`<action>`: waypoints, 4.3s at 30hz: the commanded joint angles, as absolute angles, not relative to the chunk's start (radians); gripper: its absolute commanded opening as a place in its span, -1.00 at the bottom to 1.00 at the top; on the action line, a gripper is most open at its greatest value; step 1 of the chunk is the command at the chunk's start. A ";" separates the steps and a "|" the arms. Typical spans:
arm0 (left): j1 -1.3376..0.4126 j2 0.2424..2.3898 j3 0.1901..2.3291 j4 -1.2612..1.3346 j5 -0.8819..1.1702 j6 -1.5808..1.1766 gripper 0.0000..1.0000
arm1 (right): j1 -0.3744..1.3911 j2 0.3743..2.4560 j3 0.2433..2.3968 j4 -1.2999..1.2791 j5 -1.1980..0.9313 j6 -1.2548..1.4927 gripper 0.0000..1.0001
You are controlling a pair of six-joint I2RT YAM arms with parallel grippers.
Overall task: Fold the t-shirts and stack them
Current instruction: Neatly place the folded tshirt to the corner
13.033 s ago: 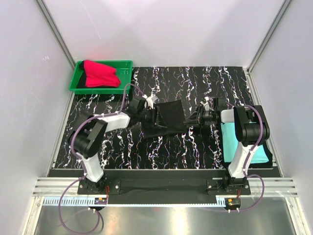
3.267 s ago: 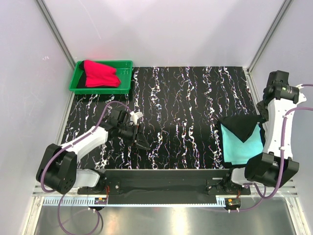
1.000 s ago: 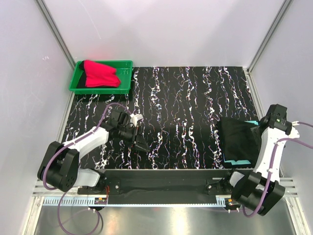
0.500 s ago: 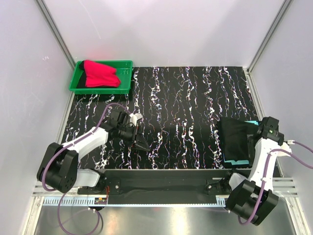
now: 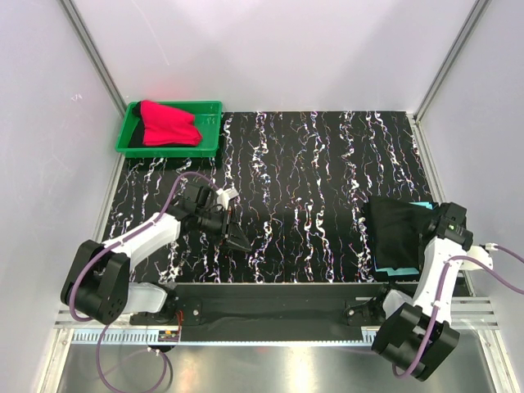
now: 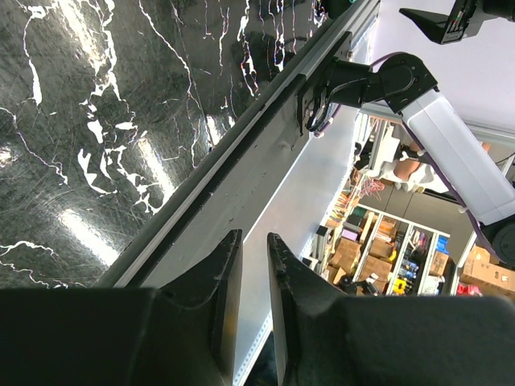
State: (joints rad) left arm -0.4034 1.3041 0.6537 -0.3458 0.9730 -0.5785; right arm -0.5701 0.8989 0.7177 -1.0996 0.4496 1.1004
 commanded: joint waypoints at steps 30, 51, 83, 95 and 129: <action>-0.397 1.270 0.667 -0.360 1.014 -0.600 -0.58 | -0.591 0.877 0.543 -0.787 0.531 1.135 0.33; -0.397 1.308 0.664 -0.362 1.034 -0.568 -0.58 | -0.591 0.907 0.704 -0.785 0.598 0.854 -0.74; -0.397 1.315 0.683 -0.359 1.019 -0.598 -0.58 | -0.584 1.138 0.782 -0.974 0.460 0.962 -0.82; -0.397 1.235 0.661 -0.360 1.009 -0.644 -0.57 | -0.597 1.356 0.822 -0.917 0.709 1.037 -0.79; -0.397 1.193 0.658 -0.336 0.991 -0.695 -0.58 | -0.163 1.367 0.863 -1.000 0.459 1.122 -0.85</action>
State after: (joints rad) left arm -0.4007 1.2251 0.6514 -0.3645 0.9882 -0.6693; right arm -0.1688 1.4204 0.8280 -0.9592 0.4362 1.1461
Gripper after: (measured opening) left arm 0.212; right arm 0.077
